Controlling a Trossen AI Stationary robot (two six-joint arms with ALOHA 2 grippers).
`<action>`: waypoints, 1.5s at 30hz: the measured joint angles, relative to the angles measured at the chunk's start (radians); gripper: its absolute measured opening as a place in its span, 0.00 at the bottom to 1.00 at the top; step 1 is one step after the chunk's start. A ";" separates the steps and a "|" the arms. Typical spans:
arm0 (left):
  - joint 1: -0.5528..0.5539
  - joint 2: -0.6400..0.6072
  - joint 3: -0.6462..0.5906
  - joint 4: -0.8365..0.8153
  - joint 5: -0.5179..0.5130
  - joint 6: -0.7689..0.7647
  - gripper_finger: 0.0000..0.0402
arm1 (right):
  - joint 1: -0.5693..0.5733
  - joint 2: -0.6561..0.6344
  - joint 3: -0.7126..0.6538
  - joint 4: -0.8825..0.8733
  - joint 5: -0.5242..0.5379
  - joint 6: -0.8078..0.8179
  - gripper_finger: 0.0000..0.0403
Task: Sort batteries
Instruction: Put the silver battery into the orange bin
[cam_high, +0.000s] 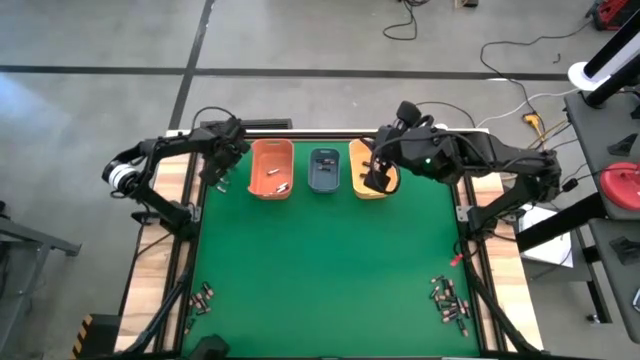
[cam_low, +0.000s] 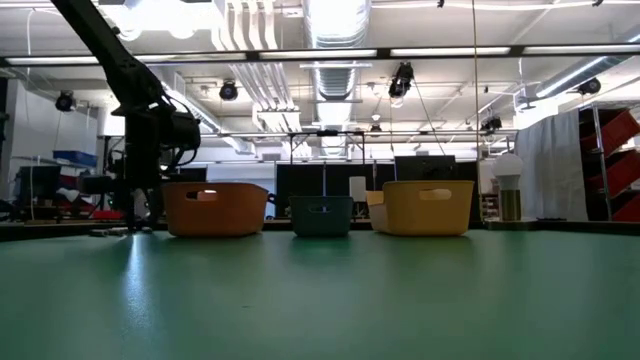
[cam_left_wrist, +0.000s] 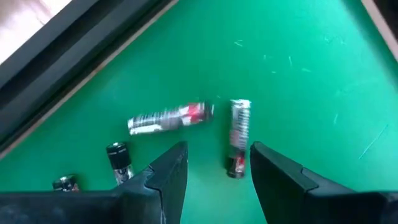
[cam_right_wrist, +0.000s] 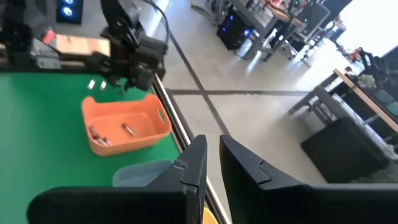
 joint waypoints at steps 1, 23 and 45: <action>0.000 0.004 0.000 -0.001 0.000 -0.014 0.38 | -0.005 -0.004 0.000 -0.008 0.001 0.001 0.10; 0.003 0.097 0.043 -0.007 0.000 -0.007 0.32 | -0.056 -0.043 0.000 -0.126 -0.008 0.034 0.10; 0.003 -0.013 -0.002 -0.026 0.009 0.084 0.04 | -0.064 -0.043 0.000 -0.147 -0.008 0.069 0.10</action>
